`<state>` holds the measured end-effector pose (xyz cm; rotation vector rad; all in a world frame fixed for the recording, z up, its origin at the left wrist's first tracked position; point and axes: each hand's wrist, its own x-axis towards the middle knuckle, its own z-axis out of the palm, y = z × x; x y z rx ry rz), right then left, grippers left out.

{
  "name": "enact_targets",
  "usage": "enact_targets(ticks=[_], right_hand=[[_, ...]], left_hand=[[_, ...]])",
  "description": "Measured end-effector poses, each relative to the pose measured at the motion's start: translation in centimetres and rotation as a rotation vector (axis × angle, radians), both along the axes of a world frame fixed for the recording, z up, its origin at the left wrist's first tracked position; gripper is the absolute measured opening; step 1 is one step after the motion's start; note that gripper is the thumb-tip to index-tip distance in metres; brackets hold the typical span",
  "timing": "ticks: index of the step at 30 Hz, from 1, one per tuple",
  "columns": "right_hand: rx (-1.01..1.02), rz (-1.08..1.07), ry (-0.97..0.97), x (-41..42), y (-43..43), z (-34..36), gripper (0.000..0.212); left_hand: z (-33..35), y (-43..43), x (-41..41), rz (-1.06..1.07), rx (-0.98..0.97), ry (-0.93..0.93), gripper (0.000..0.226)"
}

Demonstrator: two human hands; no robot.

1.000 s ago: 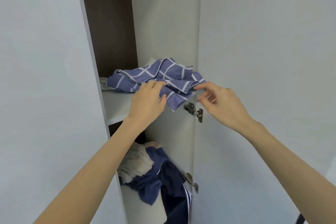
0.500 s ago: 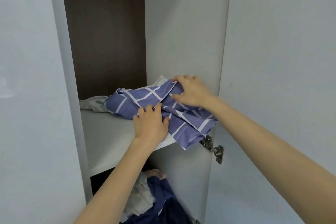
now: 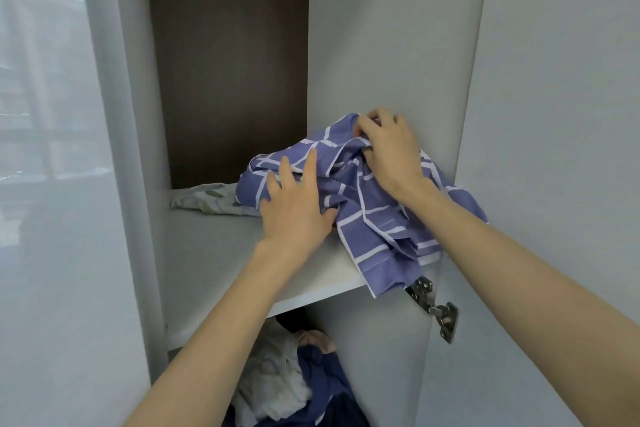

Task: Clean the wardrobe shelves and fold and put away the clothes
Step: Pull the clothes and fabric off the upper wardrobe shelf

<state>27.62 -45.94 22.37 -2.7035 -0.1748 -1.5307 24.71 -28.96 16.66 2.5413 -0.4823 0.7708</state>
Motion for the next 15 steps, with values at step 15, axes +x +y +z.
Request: enact_targets(ticks=[15], right_hand=[[0.357,0.22,0.085,-2.2,-2.9,2.1,0.043]], left_hand=[[0.7,-2.3,9.4,-0.172,-0.171,0.169,0.065]])
